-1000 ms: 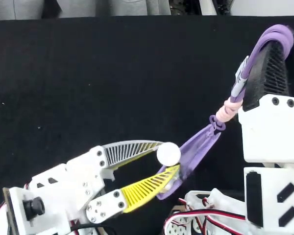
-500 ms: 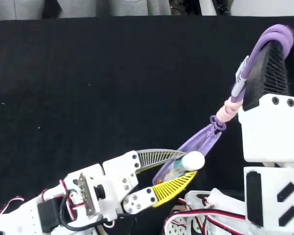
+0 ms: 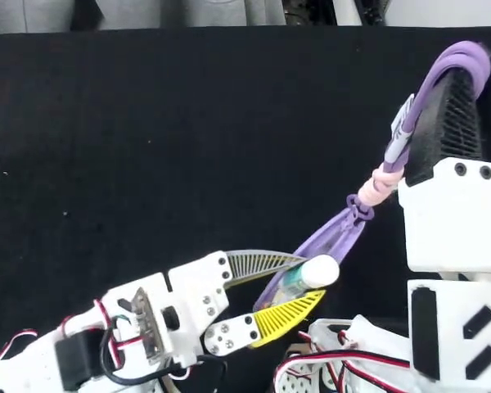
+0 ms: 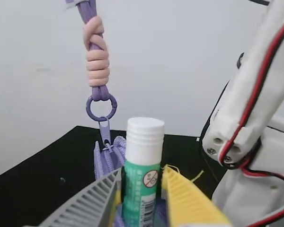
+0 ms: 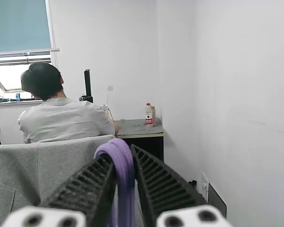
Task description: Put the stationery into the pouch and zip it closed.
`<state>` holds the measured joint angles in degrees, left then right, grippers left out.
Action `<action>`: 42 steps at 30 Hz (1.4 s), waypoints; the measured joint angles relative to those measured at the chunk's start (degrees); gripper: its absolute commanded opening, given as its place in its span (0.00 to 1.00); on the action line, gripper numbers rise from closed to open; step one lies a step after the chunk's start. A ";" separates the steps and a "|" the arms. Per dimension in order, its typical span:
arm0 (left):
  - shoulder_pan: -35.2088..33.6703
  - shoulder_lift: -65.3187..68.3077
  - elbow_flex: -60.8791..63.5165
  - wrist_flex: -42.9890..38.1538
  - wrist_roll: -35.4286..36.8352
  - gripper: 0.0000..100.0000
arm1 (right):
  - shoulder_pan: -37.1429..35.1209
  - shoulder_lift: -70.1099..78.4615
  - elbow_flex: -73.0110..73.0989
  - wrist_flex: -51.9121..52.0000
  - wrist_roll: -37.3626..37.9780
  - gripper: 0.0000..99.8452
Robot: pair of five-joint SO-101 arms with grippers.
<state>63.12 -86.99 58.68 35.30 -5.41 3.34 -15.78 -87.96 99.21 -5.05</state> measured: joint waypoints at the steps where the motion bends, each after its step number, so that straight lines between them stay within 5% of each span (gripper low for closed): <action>1: -0.18 1.58 -2.02 1.76 -0.18 0.15 | 0.00 0.00 0.00 0.00 0.00 0.01; 10: -0.18 23.65 -20.57 11.78 -0.09 0.15 | 0.00 0.09 0.00 0.00 1.05 0.01; 18: 0.00 23.03 -24.00 14.24 -0.18 0.15 | 0.00 0.09 0.00 0.00 2.64 0.01; 24: -13.45 12.22 -30.59 14.42 0.97 0.15 | 0.00 0.09 0.00 0.00 2.64 0.01; 34: -47.82 -10.64 -35.69 22.95 13.36 0.15 | -3.16 4.48 -1.23 -0.35 2.64 0.01; 42: -51.52 -17.58 -27.52 24.35 14.15 0.15 | -20.13 15.82 0.26 -13.71 5.54 0.03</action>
<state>11.60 -104.57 31.16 59.65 8.75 -16.79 0.04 -87.69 85.49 0.48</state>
